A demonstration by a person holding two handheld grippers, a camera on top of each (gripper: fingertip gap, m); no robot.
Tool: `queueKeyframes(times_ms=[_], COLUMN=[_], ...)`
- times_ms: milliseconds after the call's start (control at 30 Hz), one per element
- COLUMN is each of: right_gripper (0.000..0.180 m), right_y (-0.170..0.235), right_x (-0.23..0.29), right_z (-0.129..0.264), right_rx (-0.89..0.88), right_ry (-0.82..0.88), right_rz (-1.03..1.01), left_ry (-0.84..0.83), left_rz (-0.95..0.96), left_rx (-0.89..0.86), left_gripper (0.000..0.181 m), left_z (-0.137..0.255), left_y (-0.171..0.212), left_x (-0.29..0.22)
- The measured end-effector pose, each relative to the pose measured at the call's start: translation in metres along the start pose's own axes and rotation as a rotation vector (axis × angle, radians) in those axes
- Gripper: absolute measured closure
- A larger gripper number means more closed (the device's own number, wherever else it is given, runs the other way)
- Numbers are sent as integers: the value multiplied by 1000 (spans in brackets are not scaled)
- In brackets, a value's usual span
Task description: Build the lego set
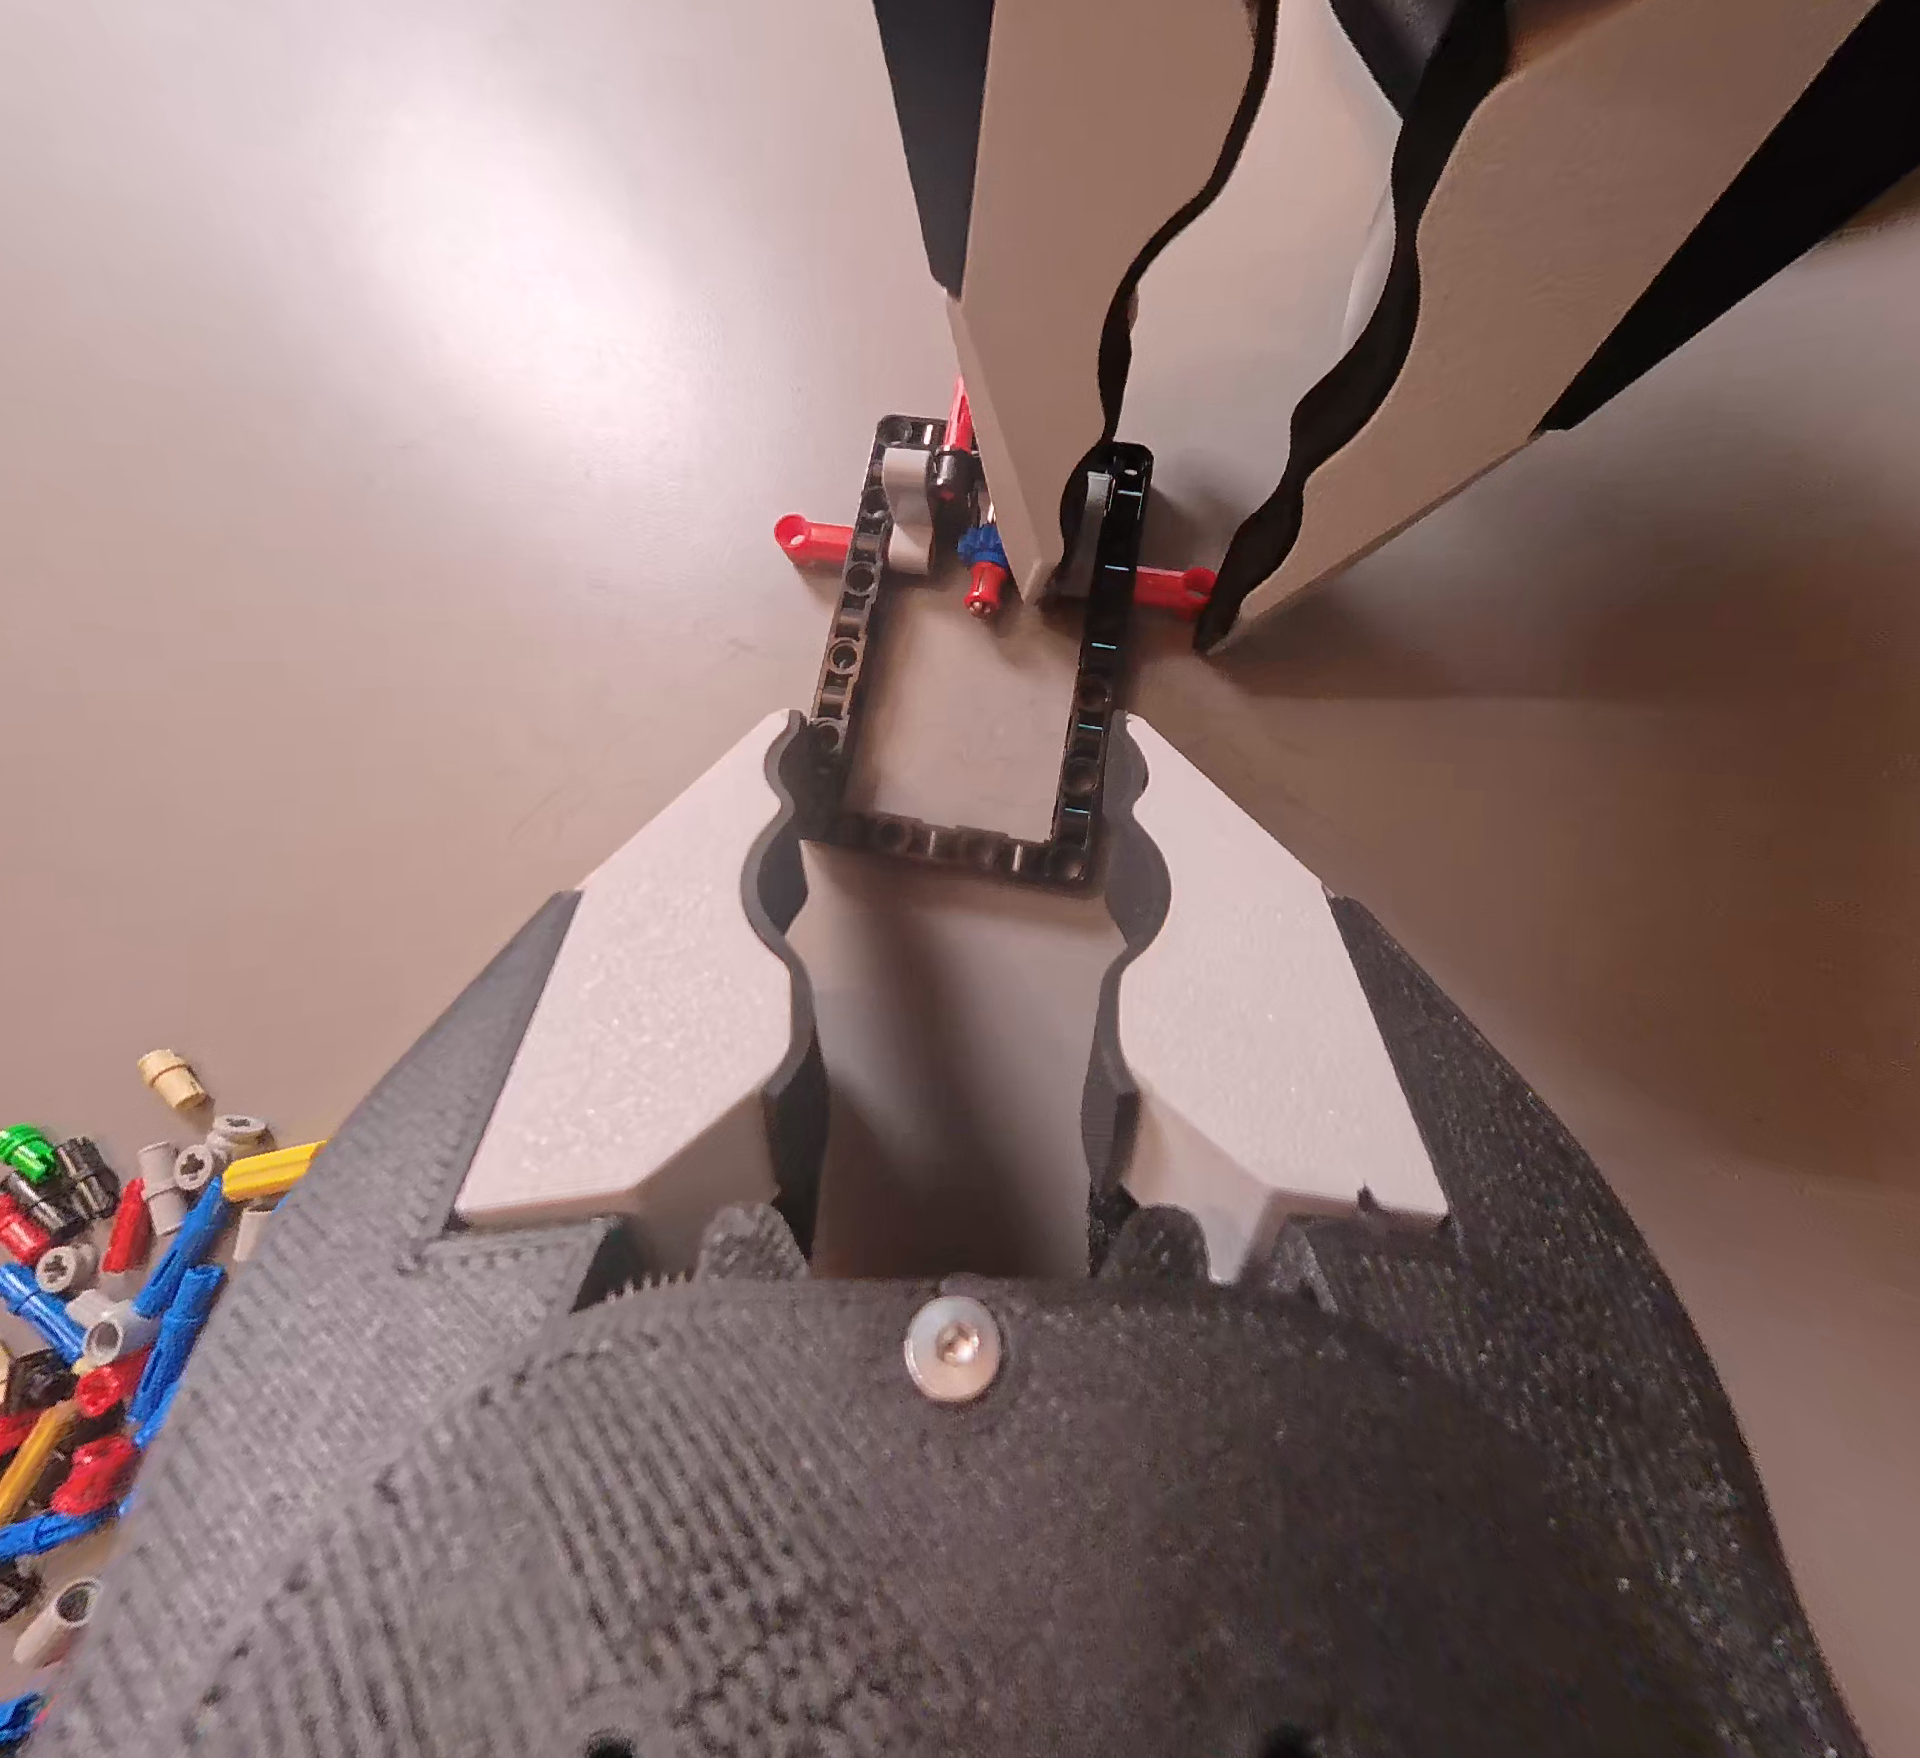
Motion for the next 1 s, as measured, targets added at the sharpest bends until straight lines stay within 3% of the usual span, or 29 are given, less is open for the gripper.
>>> queueKeyframes(times_ms=[100, 833, 933, 1000], right_gripper=[167, 167, 135, 137], right_y=[2, 4, 4, 3], right_x=[-2, 4, 13, 14], right_z=[-1, -1, 2, 2], right_rx=[-5, -36, -27, 13], right_ry=[46, 39, -19, 18], right_rz=[6, -66, -33, 2], left_ry=[2, 6, 2, 5], left_rz=[-3, -13, -20, -24], left_rx=[-2, 2, 5, 2], left_gripper=[124, 124, 125, 125], left_z=[-1, -1, -1, 0], left_y=[-1, -2, -3, -3], left_x=[-2, -6, -7, -8])
Point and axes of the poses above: each gripper's, where its closed fingertips meet, z back along the fingers, y out of its underside, x = y × z across the jaws, the point moved 7 cm from there along z, back along the fingers, and after that the axes turned 12 degrees about x, right-handed, at the moved point
